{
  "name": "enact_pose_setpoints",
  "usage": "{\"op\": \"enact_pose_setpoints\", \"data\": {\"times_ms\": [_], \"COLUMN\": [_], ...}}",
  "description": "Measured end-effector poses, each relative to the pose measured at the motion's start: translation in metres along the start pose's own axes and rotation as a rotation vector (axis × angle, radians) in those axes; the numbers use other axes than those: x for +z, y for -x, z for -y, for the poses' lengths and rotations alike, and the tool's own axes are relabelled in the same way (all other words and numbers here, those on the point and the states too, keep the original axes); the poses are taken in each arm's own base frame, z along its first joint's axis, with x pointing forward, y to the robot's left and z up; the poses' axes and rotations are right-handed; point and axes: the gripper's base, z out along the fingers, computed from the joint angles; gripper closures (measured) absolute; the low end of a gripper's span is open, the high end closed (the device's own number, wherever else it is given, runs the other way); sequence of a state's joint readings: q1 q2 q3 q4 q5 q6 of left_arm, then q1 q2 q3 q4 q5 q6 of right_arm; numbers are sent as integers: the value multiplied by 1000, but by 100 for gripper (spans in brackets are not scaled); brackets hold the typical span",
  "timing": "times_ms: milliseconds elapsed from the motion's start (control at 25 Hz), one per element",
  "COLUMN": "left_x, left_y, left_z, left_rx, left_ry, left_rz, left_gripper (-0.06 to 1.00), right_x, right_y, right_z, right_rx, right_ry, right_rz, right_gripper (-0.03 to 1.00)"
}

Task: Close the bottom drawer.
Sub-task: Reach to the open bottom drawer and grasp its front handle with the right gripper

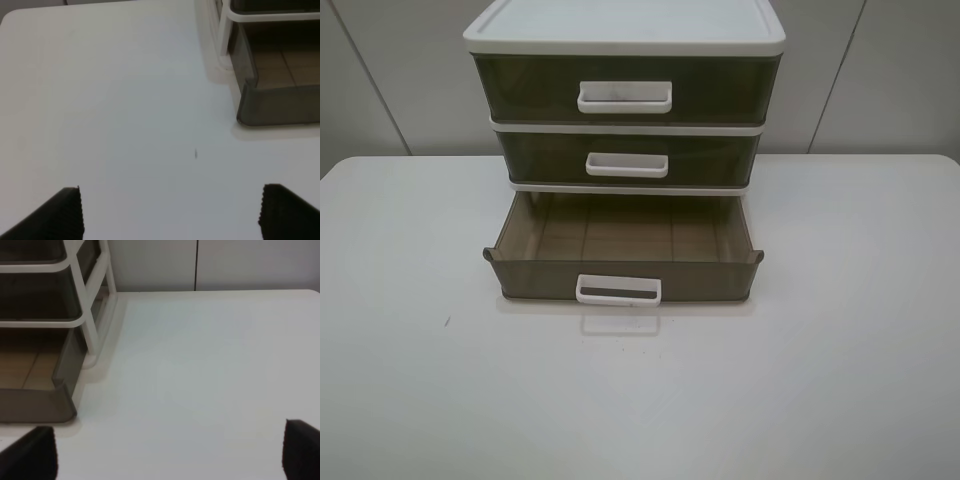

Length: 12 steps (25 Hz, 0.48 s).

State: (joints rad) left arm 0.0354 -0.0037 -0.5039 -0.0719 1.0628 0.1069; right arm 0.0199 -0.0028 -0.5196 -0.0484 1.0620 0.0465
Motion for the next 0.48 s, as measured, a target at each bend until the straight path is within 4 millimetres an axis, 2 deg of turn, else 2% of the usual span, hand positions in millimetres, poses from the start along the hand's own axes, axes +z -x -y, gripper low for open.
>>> {"op": "enact_pose_setpoints", "data": {"times_ms": [480], "left_x": [0], "left_y": [0], "left_z": [0], "left_rx": [0], "left_ry": [0], "left_rz": [0], "left_gripper": [23], "right_x": [0], "right_y": [0], "right_z": [0], "right_rx": [0], "right_ry": [0], "right_rz": [0], "right_gripper": [19]}}
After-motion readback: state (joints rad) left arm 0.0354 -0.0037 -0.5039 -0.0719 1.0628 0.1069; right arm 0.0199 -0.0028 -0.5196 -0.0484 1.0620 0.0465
